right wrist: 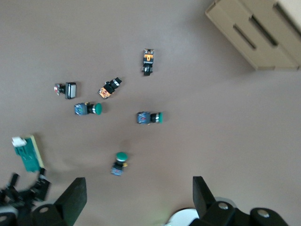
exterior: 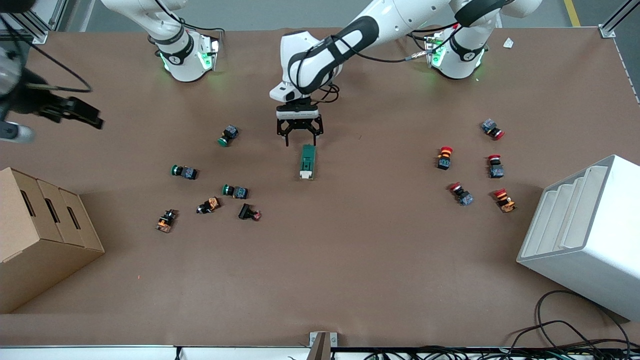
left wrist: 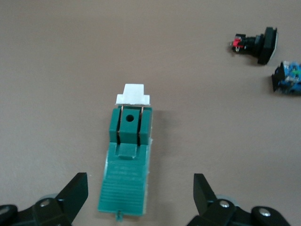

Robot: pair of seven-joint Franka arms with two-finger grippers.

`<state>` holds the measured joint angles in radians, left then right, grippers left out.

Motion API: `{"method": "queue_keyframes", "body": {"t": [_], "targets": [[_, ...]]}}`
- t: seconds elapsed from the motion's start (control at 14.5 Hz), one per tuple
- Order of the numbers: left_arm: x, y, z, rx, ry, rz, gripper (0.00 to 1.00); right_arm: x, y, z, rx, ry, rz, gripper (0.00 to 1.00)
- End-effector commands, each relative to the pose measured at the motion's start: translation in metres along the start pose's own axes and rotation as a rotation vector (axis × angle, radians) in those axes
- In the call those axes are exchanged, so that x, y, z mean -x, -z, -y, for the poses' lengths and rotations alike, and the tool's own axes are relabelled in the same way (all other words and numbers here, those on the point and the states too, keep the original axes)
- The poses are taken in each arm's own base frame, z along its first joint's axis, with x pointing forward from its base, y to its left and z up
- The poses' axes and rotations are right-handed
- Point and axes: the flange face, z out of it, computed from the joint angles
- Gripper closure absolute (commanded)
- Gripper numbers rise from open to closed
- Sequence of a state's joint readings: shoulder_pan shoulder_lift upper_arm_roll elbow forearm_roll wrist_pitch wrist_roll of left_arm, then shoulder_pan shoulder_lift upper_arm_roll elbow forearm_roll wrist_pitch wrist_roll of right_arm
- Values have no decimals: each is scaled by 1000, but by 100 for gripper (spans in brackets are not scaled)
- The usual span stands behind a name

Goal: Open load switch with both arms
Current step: 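Hold the green switch with the left gripper while the right gripper approaches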

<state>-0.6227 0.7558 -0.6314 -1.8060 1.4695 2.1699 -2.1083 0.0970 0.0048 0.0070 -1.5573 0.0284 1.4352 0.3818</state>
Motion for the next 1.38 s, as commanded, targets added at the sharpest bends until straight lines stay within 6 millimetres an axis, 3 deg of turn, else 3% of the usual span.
{"method": "queue_keyframes", "body": {"t": [0.0, 0.21, 0.35, 0.76, 1.04, 1.18, 1.31], "targets": [[21, -5, 15, 0, -63, -95, 1, 1, -28, 54, 5, -171, 37, 0], [45, -17, 15, 6, -64, -158, 1, 0, -60, 106, -16, -409, 86, 0], [54, -38, 21, 3, -74, -227, 1, -1, -84, 141, -33, -549, 112, 0], [99, -73, 21, 46, -17, -402, 1, 13, -183, 251, 30, -755, 133, 0], [124, -75, 19, 69, 10, -412, 1, 12, -246, 316, 93, -849, 136, 0], [143, -73, 19, 68, 23, -435, 0, 9, -279, 335, 124, -887, 145, 0], [164, -73, 22, 70, 27, -464, 0, 31, -324, 365, 161, -891, 136, 0]]}}
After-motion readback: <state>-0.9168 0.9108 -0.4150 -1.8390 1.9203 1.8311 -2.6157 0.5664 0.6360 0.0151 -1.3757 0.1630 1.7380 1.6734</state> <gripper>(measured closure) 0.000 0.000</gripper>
